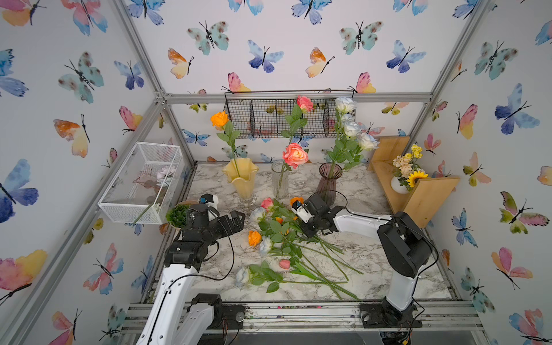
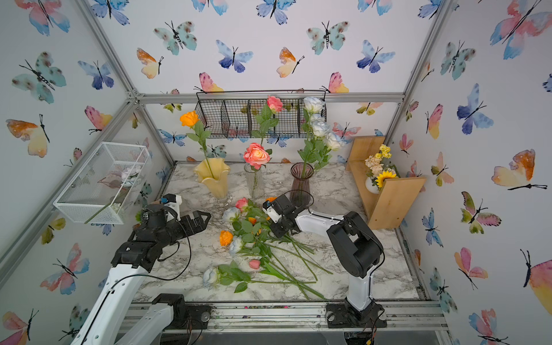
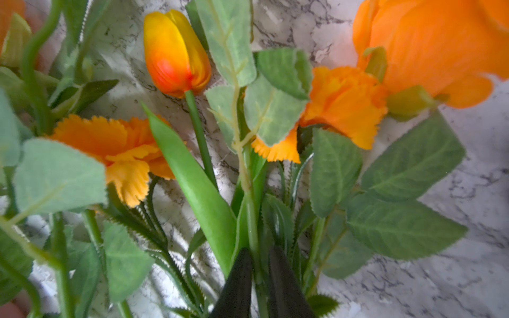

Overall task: Arrange the flowers in different vases according to their colors
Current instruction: Pick up the flower at the center of the board.

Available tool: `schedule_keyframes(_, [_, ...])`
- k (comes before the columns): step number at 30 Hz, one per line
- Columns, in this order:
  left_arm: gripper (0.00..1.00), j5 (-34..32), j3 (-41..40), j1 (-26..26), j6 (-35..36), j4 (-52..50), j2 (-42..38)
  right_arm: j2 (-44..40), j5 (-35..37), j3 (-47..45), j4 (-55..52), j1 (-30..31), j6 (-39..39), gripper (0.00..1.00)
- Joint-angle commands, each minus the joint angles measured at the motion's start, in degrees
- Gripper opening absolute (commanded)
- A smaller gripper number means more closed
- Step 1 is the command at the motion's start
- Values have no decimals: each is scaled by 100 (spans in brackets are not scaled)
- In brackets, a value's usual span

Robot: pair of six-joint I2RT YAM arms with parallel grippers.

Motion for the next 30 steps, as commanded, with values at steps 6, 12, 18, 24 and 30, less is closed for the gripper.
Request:
schedule_keyframes(6, [99,116,-85,-1,7,31,-87,19,108,236,-105,-13,-73,6])
schedule_keyframes(12, [99,125,-85,-5,1,31,-84,-636,124,107,-151,-14,-239,2])
schedule_keyframes(18, [99,219,-76,-2,18,48,-103,-1246,93,36,-326,-9,-444,2])
schedule_keyframes(24, [99,659,57,-23,49,128,-157,-1953,-105,-113,-599,68,-446,2])
schedule_keyframes(30, [99,243,354,-511,-26,145,-60,-3291,-576,-922,-384,194,-540,2])
